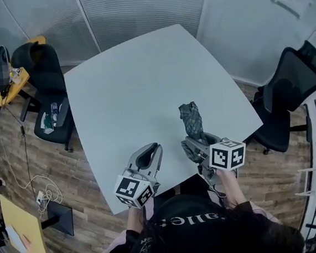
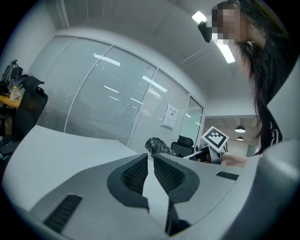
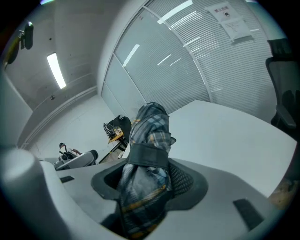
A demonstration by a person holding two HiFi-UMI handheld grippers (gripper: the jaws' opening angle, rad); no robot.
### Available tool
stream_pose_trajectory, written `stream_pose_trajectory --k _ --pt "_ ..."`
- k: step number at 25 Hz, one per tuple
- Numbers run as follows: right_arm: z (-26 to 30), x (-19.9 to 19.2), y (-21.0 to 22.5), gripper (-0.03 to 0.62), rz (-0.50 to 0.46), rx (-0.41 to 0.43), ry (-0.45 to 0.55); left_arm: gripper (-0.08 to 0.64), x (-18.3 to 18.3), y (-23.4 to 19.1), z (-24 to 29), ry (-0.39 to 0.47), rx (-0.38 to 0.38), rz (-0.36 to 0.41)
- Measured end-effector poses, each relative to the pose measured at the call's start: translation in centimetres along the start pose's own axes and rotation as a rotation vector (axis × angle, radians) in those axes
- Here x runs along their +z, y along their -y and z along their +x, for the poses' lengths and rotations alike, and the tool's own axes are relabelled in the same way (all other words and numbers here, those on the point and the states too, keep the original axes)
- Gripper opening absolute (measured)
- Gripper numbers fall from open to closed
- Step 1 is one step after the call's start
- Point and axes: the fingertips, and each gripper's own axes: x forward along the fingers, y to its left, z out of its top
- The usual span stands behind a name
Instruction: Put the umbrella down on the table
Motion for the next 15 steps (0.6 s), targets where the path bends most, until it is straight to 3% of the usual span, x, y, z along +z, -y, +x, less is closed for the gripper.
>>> stream_pose_trajectory --k 15 --pt "9.0 7.0 9.3 0.229 -0.24 0.078 -0.198 0.041 0.0 -1.3 5.3 0.017 0.205 -0.042"
